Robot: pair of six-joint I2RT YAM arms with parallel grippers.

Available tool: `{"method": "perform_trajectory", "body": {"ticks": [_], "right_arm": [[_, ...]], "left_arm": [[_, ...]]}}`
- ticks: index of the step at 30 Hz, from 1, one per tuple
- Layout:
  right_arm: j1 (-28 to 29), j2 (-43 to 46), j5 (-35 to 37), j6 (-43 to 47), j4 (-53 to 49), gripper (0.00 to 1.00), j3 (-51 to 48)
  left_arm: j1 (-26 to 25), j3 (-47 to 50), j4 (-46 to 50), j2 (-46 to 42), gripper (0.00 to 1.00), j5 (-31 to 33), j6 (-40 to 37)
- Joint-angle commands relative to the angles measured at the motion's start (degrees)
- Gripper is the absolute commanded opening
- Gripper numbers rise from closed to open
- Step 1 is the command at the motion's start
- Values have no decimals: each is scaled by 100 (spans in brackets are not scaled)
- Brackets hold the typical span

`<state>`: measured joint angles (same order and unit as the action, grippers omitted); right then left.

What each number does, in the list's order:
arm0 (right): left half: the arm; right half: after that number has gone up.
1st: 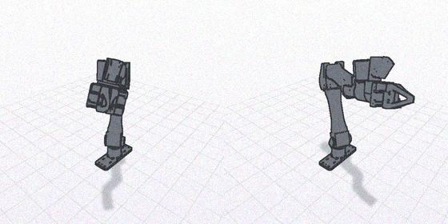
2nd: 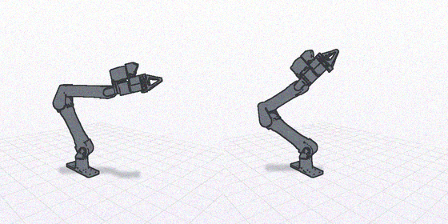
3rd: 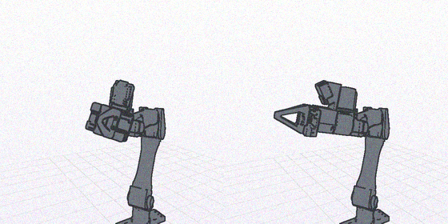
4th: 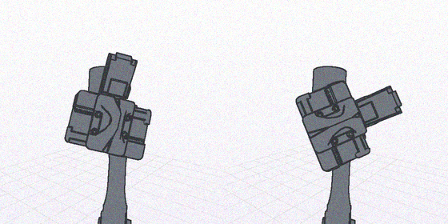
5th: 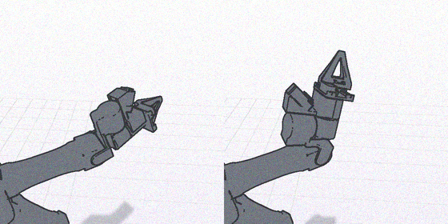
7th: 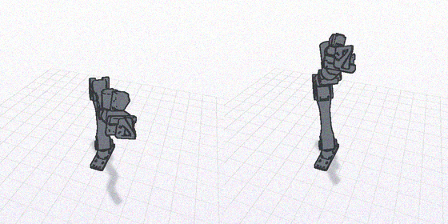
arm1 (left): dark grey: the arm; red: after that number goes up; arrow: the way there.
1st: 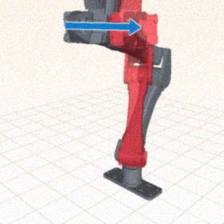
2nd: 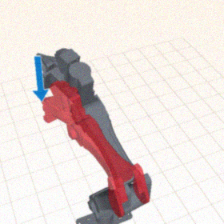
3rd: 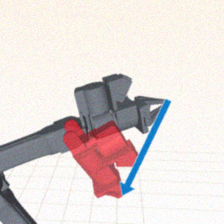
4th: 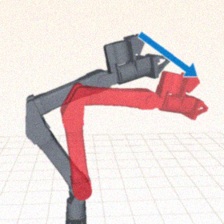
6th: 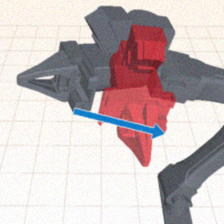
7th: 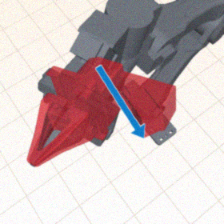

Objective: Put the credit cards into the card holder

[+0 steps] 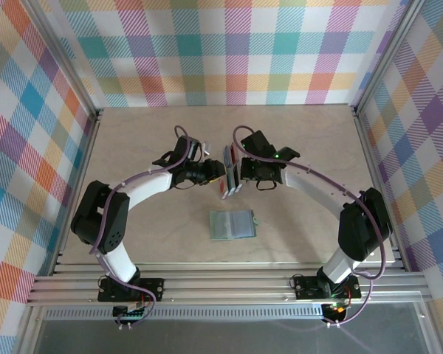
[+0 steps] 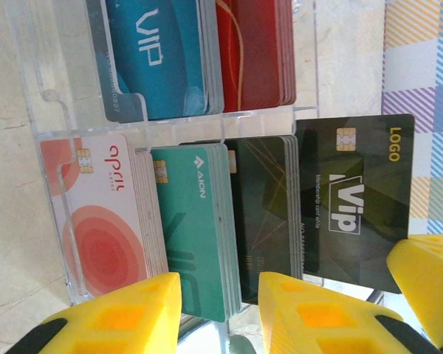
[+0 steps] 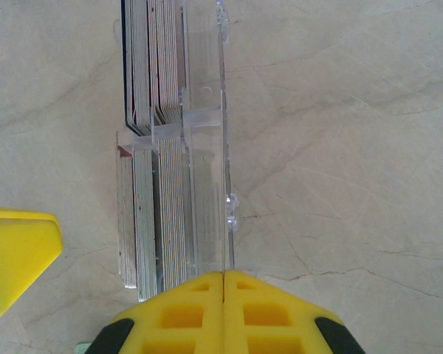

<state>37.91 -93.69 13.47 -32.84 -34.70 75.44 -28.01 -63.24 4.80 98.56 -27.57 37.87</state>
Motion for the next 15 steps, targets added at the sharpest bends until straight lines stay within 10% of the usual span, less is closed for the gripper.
{"method": "perform_trajectory", "body": {"ticks": [1, 15], "right_arm": [[65, -159, -102, -108, -38, 0, 206], [173, -362, -116, -92, -122, 0, 441]], "left_arm": [[-64, -153, 83, 55, 33, -29, -21], [-82, -149, 178, 1, 32, 5, -40]]}}
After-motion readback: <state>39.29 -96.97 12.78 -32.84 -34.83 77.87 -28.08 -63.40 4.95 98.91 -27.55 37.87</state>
